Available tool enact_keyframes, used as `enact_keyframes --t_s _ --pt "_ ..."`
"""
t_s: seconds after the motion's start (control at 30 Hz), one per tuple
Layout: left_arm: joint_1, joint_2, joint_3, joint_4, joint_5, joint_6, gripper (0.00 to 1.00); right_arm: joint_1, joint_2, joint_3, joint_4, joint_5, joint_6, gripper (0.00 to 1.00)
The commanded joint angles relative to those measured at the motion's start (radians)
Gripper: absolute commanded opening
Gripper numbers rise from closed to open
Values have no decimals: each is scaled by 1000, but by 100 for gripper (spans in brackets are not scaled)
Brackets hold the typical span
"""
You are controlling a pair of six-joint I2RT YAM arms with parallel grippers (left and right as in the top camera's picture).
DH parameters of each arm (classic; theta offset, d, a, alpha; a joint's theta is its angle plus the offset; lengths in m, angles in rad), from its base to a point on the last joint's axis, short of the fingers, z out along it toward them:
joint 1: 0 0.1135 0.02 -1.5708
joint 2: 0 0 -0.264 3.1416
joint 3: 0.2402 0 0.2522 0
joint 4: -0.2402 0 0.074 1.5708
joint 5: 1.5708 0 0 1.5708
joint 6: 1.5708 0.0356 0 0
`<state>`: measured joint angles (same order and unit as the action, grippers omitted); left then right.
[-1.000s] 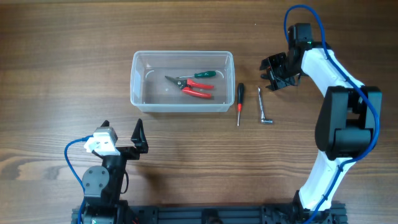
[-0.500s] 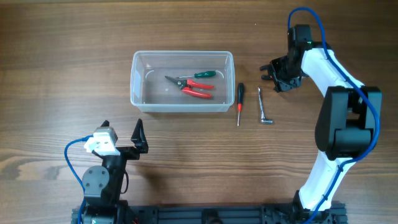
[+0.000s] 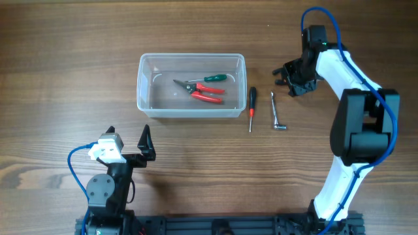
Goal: Pack container
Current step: 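Move the right gripper to the orange-black pliers and grasp them, then carry the pliers into the container and open the right gripper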
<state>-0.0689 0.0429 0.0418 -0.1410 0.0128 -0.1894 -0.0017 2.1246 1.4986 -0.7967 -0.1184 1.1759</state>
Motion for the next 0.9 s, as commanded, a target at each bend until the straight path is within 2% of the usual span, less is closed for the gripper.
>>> enact_keyframes --t_s 0.0,0.17,0.3,0.37,0.5,0.7,0.87 --pt "6 -2 -4 -1 -3 -9 100 -20 60 -18 6 56 -24 52" --pt "6 -2 -5 -1 -3 -9 100 -45 61 -18 11 59 -25 52" --pt "6 -2 -4 -1 -3 -9 100 -57 61 -18 3 63 -80 33" --pt "6 -2 -5 -1 -3 -9 100 -57 61 -18 -11 74 -116 27" --pt "6 -2 -4 -1 -3 -9 100 -58 61 -18 -50 97 -217 4" --pt "6 -2 -4 -1 -3 -9 100 -59 13 10 -79 101 -445 4" --pt "6 -2 -4 -1 -3 -9 100 -42 -163 55 -53 100 -584 4"
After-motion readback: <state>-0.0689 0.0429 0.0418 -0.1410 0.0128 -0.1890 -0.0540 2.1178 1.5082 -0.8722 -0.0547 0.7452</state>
